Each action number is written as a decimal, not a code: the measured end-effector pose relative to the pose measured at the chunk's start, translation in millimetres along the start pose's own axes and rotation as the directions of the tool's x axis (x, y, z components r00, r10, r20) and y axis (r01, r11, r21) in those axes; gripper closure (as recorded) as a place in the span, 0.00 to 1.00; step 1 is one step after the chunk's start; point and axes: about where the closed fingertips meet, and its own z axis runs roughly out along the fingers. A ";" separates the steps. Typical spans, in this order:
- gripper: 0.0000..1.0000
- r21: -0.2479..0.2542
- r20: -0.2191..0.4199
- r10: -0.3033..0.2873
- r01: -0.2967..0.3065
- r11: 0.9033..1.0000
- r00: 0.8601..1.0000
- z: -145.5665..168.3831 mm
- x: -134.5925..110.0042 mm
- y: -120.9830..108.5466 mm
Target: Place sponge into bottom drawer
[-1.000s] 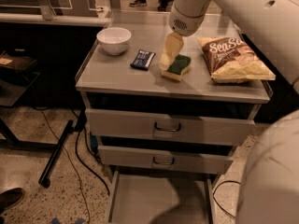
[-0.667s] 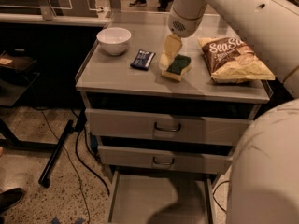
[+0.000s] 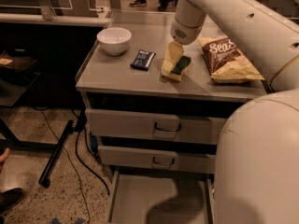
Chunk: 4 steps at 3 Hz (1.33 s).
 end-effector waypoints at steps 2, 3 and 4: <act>0.00 -0.023 -0.025 0.008 -0.009 1.000 1.000 27.2 3.7 -6.8; 0.00 -0.034 -0.043 0.012 -0.014 0.999 0.999 41.5 9.6 -8.6; 0.00 -0.035 -0.045 0.013 -0.015 0.999 0.999 43.1 10.3 -8.8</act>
Offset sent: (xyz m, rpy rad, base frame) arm 0.0216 -0.0090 -0.0311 -0.0183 0.0413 -0.0098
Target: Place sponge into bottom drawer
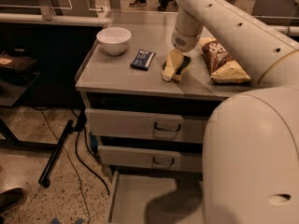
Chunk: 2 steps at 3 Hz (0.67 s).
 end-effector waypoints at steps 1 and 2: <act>0.19 0.000 0.000 0.000 0.000 1.000 1.000 0.0 0.0 0.0; 0.42 0.000 0.000 0.000 0.000 1.000 1.000 0.1 0.0 0.0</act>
Offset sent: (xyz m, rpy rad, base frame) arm 0.0000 0.0000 0.0000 0.0000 0.0000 0.0000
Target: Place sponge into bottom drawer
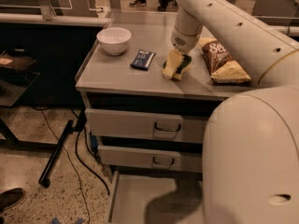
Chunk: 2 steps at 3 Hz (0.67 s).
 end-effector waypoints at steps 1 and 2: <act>0.66 0.000 0.000 0.000 0.000 1.000 1.000 0.0 0.0 0.0; 0.89 0.000 0.000 0.000 0.000 1.000 1.000 -0.3 -0.1 -0.1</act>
Offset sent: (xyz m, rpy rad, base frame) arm 0.0000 0.0000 0.0000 0.0000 0.0000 0.0000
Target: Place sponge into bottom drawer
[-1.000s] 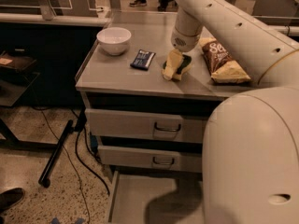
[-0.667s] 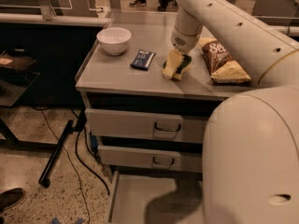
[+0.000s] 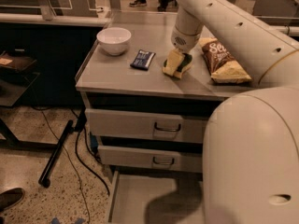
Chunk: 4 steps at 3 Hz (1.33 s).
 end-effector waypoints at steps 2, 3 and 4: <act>1.00 0.014 0.027 0.018 -0.018 1.000 0.999 -15.1 0.3 5.4; 1.00 0.026 0.058 0.049 -0.050 0.998 0.997 -32.1 7.7 20.3; 1.00 0.025 0.085 0.075 -0.078 0.997 0.994 -44.3 18.5 42.7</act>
Offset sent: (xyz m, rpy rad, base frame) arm -0.0286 0.0028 0.0371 0.0553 -0.0748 -0.0415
